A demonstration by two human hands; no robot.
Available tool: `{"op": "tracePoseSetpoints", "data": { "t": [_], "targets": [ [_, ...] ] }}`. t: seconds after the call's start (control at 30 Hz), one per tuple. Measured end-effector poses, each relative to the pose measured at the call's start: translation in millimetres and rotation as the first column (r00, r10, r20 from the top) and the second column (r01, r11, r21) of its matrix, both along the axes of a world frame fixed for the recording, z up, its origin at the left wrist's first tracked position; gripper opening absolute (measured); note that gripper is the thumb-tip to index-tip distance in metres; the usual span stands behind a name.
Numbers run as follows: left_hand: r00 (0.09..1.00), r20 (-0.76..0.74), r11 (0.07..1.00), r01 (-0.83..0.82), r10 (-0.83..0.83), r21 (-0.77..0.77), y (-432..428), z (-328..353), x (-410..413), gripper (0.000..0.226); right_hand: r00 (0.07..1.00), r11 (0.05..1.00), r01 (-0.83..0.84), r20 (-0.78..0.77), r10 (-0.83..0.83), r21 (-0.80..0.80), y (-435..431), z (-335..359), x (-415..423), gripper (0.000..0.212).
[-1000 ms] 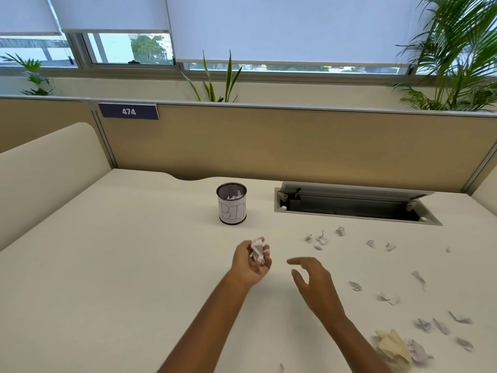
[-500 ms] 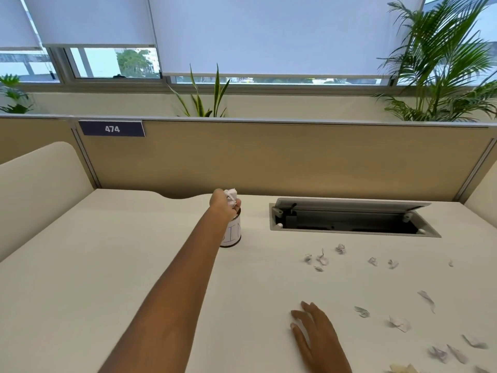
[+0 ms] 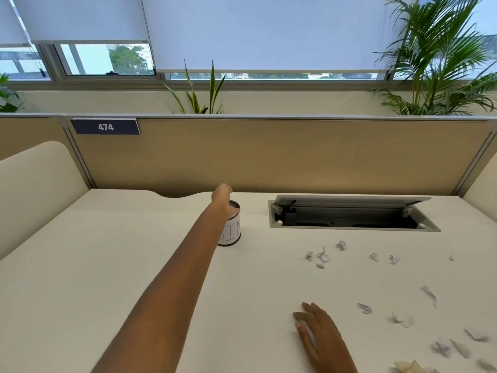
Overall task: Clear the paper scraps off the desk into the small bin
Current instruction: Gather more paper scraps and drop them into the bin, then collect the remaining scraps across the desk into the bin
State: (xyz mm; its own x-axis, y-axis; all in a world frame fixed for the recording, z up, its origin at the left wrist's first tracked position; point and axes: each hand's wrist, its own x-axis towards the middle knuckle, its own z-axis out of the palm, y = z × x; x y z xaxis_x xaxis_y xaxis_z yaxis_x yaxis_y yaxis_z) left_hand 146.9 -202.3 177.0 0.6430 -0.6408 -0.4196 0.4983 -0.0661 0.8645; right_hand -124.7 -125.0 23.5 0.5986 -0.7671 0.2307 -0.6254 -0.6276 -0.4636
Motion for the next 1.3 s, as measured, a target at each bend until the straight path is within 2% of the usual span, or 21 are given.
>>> {"op": "tracePoseSetpoints", "data": {
  "t": [0.07,0.1,0.17,0.27,0.33,0.37,0.43,0.47,0.5,0.53,0.6,0.67,0.7,0.73,0.8,0.87,0.93,1.03,1.1,1.2,1.3],
  "targets": [
    [0.957,0.290,0.998,0.004,-0.022,0.060,9.0,-16.1,-18.0,0.022,0.997,0.995,-0.022,0.074,0.015,0.100,2.1,-2.9,-7.7,0.034],
    [0.891,0.449,0.996,0.030,-0.064,0.083,18.1,-29.7,-30.1,0.026,0.996,0.985,-0.051,0.086,0.036,0.167,6.4,-4.1,-13.5,0.024],
    [0.735,0.643,0.976,0.149,-0.215,0.157,46.1,-61.8,-59.2,0.037,0.987,0.960,-0.120,0.139,0.086,0.251,15.5,-8.1,-27.8,0.030],
    [0.518,0.728,0.892,0.317,-0.448,0.324,87.9,-113.2,-93.4,0.038,0.959,0.918,-0.278,0.021,0.284,0.282,27.3,-7.2,-34.9,0.029],
    [0.435,0.756,0.866,0.343,-0.489,0.363,108.0,-137.6,-106.8,0.036,0.930,0.867,-0.333,-0.024,0.368,0.371,41.3,-7.0,-35.4,0.059],
    [0.401,0.774,0.864,0.342,-0.490,0.370,114.8,-145.4,-112.2,0.036,0.923,0.837,-0.348,-0.002,0.385,0.422,46.5,-12.8,-40.8,0.064],
    [0.340,0.809,0.868,0.322,-0.479,0.379,124.0,-155.7,-122.0,0.037,0.909,0.824,-0.399,0.052,0.414,0.403,49.7,-19.1,-45.1,0.036],
    [0.319,0.825,0.874,0.310,-0.467,0.376,127.2,-158.8,-126.3,0.037,0.940,0.802,-0.325,0.081,0.331,0.501,53.9,-10.8,-31.0,0.027],
    [0.308,0.836,0.880,0.301,-0.454,0.367,129.5,-160.8,-130.2,0.037,0.932,0.792,-0.337,0.060,0.358,0.508,53.0,-5.0,-25.2,0.028],
    [0.308,0.844,0.888,0.295,-0.439,0.354,131.3,-162.0,-133.3,0.037,0.951,0.873,-0.289,0.017,0.308,0.393,54.7,-3.8,-17.9,0.030],
    [0.331,0.849,0.900,0.290,-0.413,0.325,133.8,-163.2,-137.9,0.036,0.992,0.952,-0.052,0.129,0.013,0.302,48.1,-1.5,-17.8,0.028],
    [0.386,0.830,0.905,0.304,-0.403,0.298,135.9,-163.0,-140.4,0.035,0.990,0.955,-0.144,0.041,0.138,0.259,46.6,0.4,-20.1,0.009],
    [0.431,0.807,0.905,0.314,-0.404,0.285,136.7,-161.6,-141.3,0.033,0.990,0.968,-0.140,0.002,0.143,0.207,45.0,0.3,-24.7,0.005],
    [0.485,0.772,0.904,0.327,-0.410,0.275,137.4,-159.1,-142.4,0.031,0.989,0.974,-0.139,-0.031,0.147,0.180,40.4,1.8,-30.7,0.009],
    [0.610,0.657,0.892,0.372,-0.444,0.257,137.4,-151.9,-145.5,0.027,0.993,0.985,-0.114,0.030,0.111,0.127,29.7,7.6,-27.8,0.024],
    [0.760,0.439,0.877,0.435,-0.479,0.205,133.9,-143.7,-148.4,0.028,0.993,0.994,-0.109,0.042,0.108,0.023,26.0,17.7,-20.6,0.026],
    [0.864,0.119,0.872,0.478,-0.489,0.108,127.2,-137.6,-148.6,0.036,0.986,0.993,-0.111,0.119,0.115,-0.040,17.9,20.8,-9.8,0.026],
    [0.862,-0.313,0.913,0.404,-0.399,-0.049,112.7,-126.9,-144.7,0.045,0.981,0.989,-0.147,0.128,0.147,-0.012,2.7,32.7,0.2,0.033],
    [0.825,-0.468,0.945,0.315,-0.318,-0.086,99.8,-120.0,-137.5,0.044,0.973,0.992,-0.127,0.190,0.127,-0.008,-11.8,42.5,5.3,0.030],
    [0.861,-0.453,0.972,0.220,-0.232,-0.079,78.5,-99.2,-117.6,0.037,0.958,1.000,0.012,0.287,-0.016,0.016,-48.2,52.7,4.4,0.019],
    [0.949,-0.262,0.985,0.171,-0.175,-0.040,59.8,-71.8,-91.5,0.030,0.964,0.983,0.153,0.202,-0.170,0.096,-90.9,50.3,1.3,0.021]
  ]
}}
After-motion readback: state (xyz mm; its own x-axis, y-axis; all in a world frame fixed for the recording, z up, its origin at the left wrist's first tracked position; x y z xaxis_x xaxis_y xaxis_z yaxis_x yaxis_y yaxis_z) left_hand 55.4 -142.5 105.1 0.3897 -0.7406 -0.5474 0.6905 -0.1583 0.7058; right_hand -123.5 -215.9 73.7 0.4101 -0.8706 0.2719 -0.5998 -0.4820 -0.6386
